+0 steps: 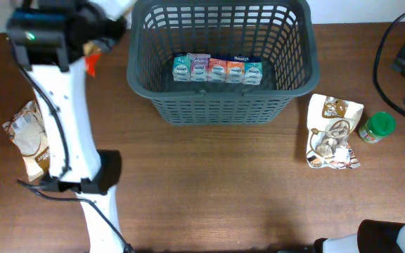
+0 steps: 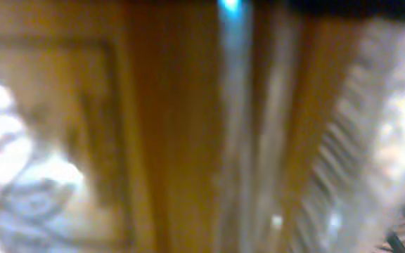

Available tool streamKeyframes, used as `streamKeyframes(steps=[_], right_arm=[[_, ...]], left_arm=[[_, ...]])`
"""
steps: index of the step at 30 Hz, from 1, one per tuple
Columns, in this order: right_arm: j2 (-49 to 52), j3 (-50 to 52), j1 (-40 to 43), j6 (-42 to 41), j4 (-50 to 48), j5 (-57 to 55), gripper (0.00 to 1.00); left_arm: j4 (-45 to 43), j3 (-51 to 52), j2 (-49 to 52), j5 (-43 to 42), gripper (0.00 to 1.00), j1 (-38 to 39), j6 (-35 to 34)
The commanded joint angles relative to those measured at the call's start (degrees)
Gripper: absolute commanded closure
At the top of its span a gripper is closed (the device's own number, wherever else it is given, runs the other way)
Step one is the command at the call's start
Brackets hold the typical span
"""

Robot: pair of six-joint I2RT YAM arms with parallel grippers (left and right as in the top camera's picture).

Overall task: Pack container
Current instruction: 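Lift the spaghetti pack into the basket and release it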

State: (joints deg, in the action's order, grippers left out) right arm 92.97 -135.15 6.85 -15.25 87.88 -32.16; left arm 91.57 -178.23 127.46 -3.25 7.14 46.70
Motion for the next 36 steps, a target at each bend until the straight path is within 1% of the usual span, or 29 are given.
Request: streamKeyframes(steps=[1,2,4,5,8,11,14,18,23,27,31,33,34,35,36], right_arm=[[0.00,-0.07,-0.35,-0.72,-0.15,-1.51,0.01],[0.00,-0.07,-0.35,-0.72,-0.15,-1.51,0.01],[0.00,-0.07,-0.35,-0.72,-0.13,-1.51,0.01],[0.00,-0.07,-0.35,-0.72,-0.13,-1.51,0.01],[0.00,-0.07,-0.35,-0.72,-0.13,-1.51,0.01],[0.00,-0.07,-0.35,-0.72,-0.15,-1.51,0.01],[0.00,-0.07,-0.35,-0.72,-0.13,-1.51,0.01],[0.00,-0.07,-0.35,-0.72,-0.13,-1.51,0.01],[0.00,-0.07,-0.35,-0.72,-0.15,-1.51,0.01],[0.00,-0.07,-0.35,-0.72,-0.13,-1.51,0.01],[0.00,-0.07,-0.35,-0.72,-0.15,-1.51,0.01],[0.00,-0.07,-0.35,-0.72,-0.13,-1.51,0.01],[0.00,-0.07,-0.35,-0.72,-0.15,-1.51,0.01],[0.00,-0.07,-0.35,-0.72,-0.13,-1.51,0.01],[0.00,-0.07,-0.35,-0.72,-0.13,-1.51,0.01]], left_arm=[[-0.98,-1.27,-2.80,-1.51,0.98,7.15,25.55],[-1.18,-1.01,-2.69,-1.55,0.98,8.68,27.78],[-2.16,-0.09,-2.19,-2.25,0.98,10.62,29.33],[-4.02,0.98,-1.40,-4.02,0.98,11.78,30.10],[-9.05,4.15,0.52,-8.57,0.98,12.44,30.16],[-12.59,7.78,3.06,-10.10,0.98,12.98,30.10],[-13.16,11.17,5.05,-10.08,0.98,13.68,29.79],[-13.14,16.81,7.85,-9.79,0.98,14.91,27.19],[-13.84,23.19,10.21,-7.32,0.98,17.03,23.08],[-13.22,25.16,12.28,-1.16,0.98,19.65,18.47],[-10.73,26.18,13.44,3.21,0.98,21.94,17.99],[-10.49,26.29,13.79,4.61,0.96,22.18,18.01],[-10.34,26.29,13.88,4.63,0.82,22.18,18.03],[-10.12,26.29,13.88,4.61,0.64,22.18,18.01],[-9.94,26.29,13.88,4.59,0.36,22.16,17.99]])
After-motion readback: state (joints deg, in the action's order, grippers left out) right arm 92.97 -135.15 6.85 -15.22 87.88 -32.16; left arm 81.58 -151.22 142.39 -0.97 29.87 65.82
